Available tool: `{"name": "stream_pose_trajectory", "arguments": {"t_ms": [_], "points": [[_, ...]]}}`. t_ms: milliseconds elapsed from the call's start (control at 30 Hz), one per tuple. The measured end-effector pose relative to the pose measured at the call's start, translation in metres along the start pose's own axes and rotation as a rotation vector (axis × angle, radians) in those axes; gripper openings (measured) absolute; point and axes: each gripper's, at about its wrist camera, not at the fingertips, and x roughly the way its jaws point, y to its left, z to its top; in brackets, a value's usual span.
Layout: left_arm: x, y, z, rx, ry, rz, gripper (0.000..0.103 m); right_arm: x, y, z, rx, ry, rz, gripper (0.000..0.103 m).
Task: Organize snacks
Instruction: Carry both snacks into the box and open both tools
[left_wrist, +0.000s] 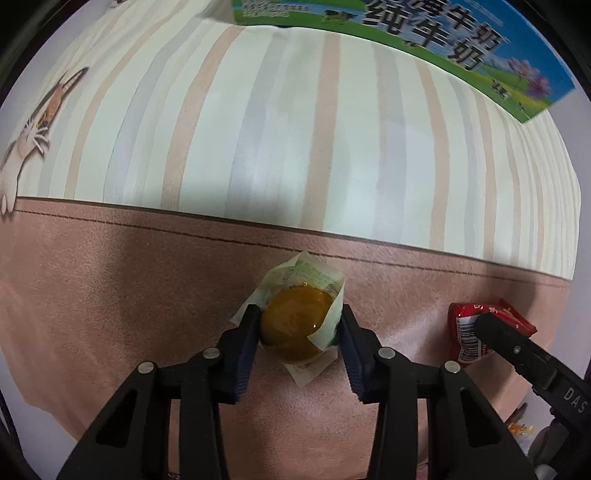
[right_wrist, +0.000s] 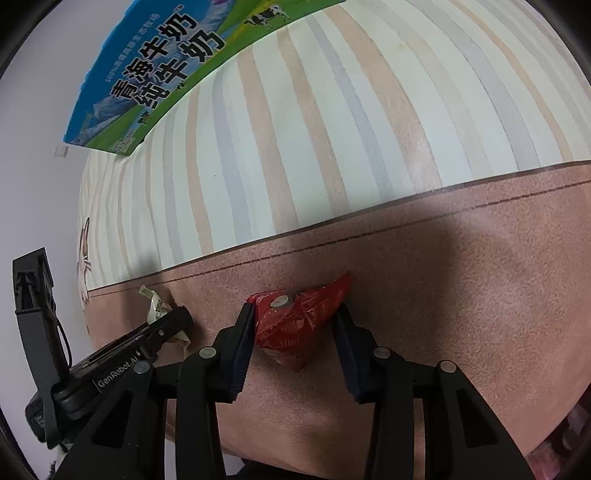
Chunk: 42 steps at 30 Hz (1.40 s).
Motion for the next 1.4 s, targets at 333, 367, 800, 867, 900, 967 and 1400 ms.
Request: {"name": "stream_pose_trajectory", "arguments": {"t_ms": [333, 367, 800, 867, 900, 967, 1400], "points": [[-0.028, 0.000, -0.016, -0.009, -0.028, -0.044, 0.038, -0.016, 0.004, -0.004, -0.016, -0.031, 0.046, 0.041], [-0.034, 0.002, -0.015, -0.009, -0.032, -0.049, 0.038, -0.017, 0.005, -0.004, -0.021, -0.035, 0.048, 0.041], [-0.109, 0.026, 0.000, -0.001, -0.101, -0.140, 0.038, -0.053, 0.029, 0.007, -0.093, -0.115, 0.090, 0.040], [-0.122, 0.021, 0.008, 0.004, -0.126, -0.163, 0.038, -0.065, 0.035, 0.014, -0.106, -0.134, 0.101, 0.040], [-0.131, 0.018, 0.015, 0.015, -0.138, -0.171, 0.038, -0.070, 0.038, 0.018, -0.111, -0.145, 0.106, 0.040], [-0.147, 0.005, 0.029, 0.029, -0.166, -0.186, 0.038, -0.084, 0.046, 0.029, -0.127, -0.171, 0.115, 0.040], [-0.209, -0.049, 0.162, 0.164, -0.303, -0.193, 0.038, -0.169, 0.092, 0.143, -0.225, -0.340, 0.096, 0.040]]}}
